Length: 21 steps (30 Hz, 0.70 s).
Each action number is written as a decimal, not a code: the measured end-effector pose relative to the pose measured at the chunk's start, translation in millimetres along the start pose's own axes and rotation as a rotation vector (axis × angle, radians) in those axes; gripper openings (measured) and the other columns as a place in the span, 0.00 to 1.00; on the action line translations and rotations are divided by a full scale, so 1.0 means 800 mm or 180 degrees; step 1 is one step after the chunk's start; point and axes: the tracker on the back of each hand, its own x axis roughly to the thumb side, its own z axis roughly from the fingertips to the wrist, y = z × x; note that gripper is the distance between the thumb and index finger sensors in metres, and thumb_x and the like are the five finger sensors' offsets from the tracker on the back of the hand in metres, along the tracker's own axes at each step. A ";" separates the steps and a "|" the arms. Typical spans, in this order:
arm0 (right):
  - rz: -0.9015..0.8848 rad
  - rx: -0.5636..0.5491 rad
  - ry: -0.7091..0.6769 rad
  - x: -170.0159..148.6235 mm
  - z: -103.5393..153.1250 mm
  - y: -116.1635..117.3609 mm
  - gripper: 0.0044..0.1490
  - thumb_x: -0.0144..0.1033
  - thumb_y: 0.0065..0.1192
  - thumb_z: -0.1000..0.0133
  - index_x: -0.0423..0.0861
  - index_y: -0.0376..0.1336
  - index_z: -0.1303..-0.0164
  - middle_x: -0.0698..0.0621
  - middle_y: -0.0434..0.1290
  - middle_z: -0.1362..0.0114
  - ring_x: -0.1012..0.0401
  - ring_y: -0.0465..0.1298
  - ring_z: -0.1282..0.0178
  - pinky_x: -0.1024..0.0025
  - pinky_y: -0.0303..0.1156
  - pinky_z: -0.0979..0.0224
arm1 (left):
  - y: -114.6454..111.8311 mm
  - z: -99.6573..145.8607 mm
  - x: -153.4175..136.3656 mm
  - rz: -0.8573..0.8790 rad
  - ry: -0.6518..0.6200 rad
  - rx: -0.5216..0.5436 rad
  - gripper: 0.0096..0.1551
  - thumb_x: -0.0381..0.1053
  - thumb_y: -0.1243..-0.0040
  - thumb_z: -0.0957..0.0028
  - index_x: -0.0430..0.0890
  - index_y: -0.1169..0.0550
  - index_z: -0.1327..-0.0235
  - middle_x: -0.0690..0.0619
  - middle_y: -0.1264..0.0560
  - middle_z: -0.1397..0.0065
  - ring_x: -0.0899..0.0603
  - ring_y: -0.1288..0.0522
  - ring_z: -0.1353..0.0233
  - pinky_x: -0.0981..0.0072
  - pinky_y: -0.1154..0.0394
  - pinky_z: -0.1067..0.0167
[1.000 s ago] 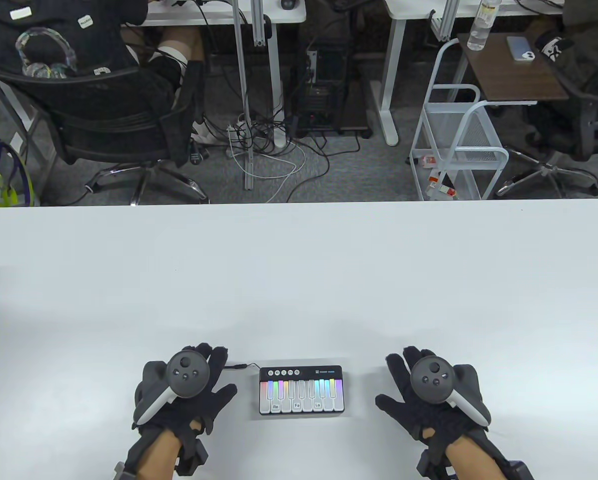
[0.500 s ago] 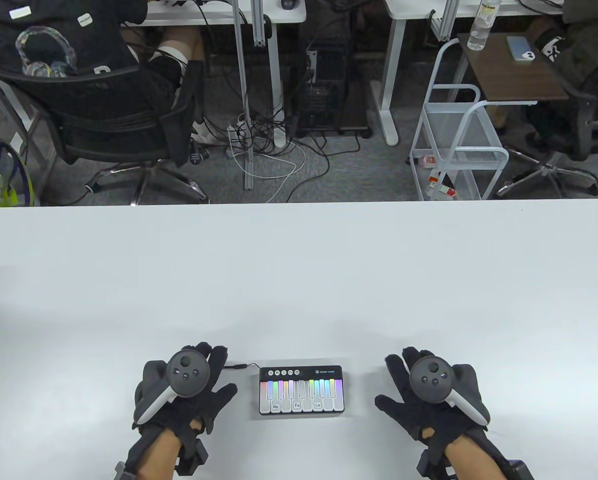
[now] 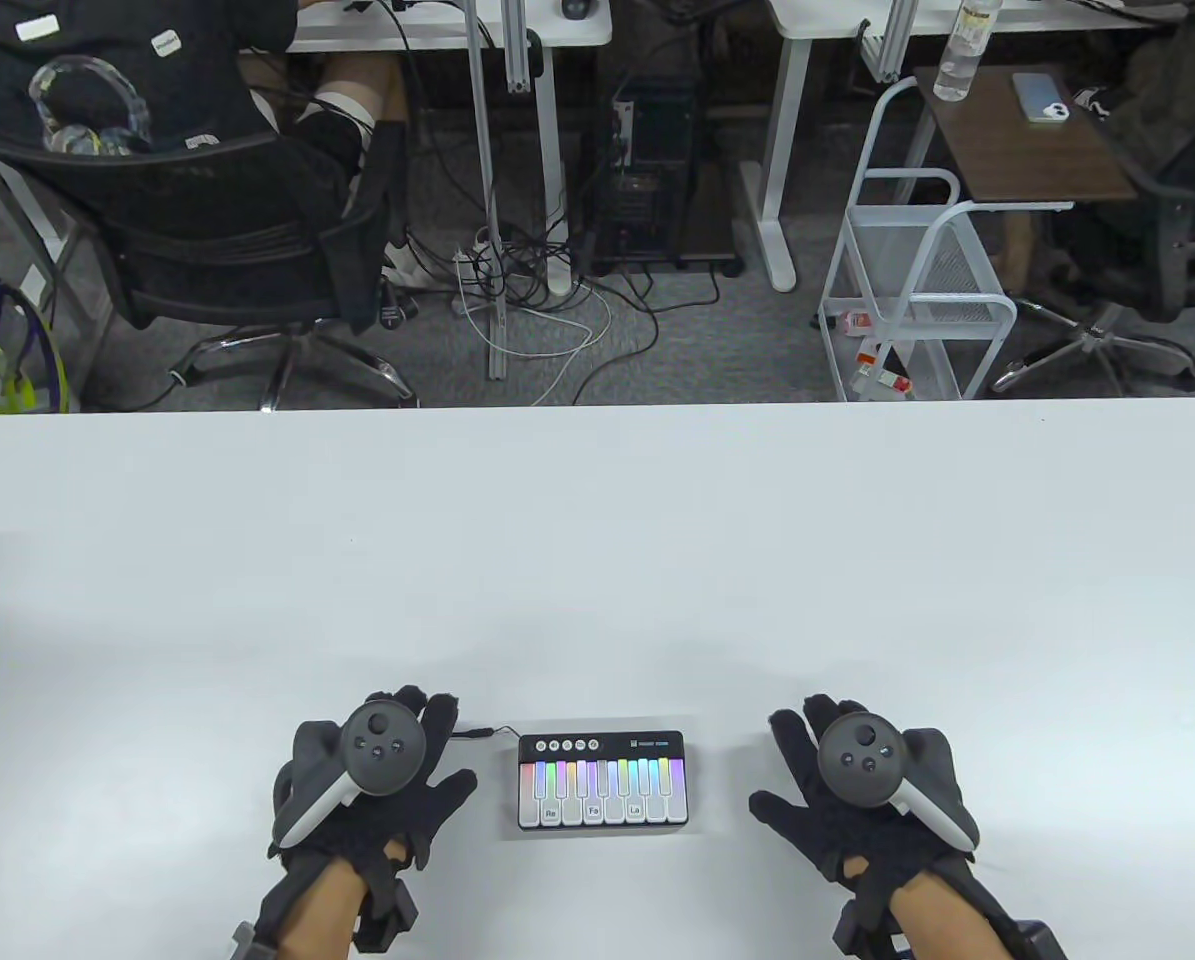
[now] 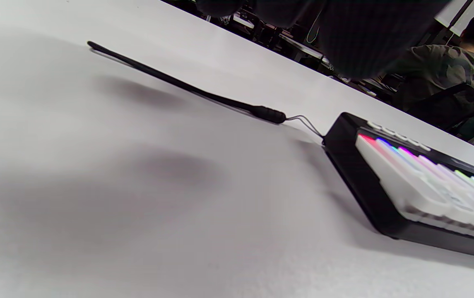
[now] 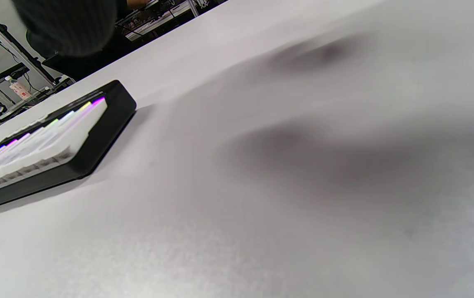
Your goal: Press Re-Fa-La on toy piano
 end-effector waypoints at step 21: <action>-0.0024 -0.0008 0.0014 -0.001 0.001 0.000 0.54 0.61 0.57 0.52 0.50 0.41 0.22 0.44 0.31 0.17 0.38 0.31 0.17 0.33 0.32 0.24 | -0.002 0.000 0.001 0.0000 -0.0007 -0.0028 0.48 0.67 0.43 0.50 0.53 0.46 0.21 0.46 0.53 0.15 0.32 0.54 0.17 0.33 0.50 0.26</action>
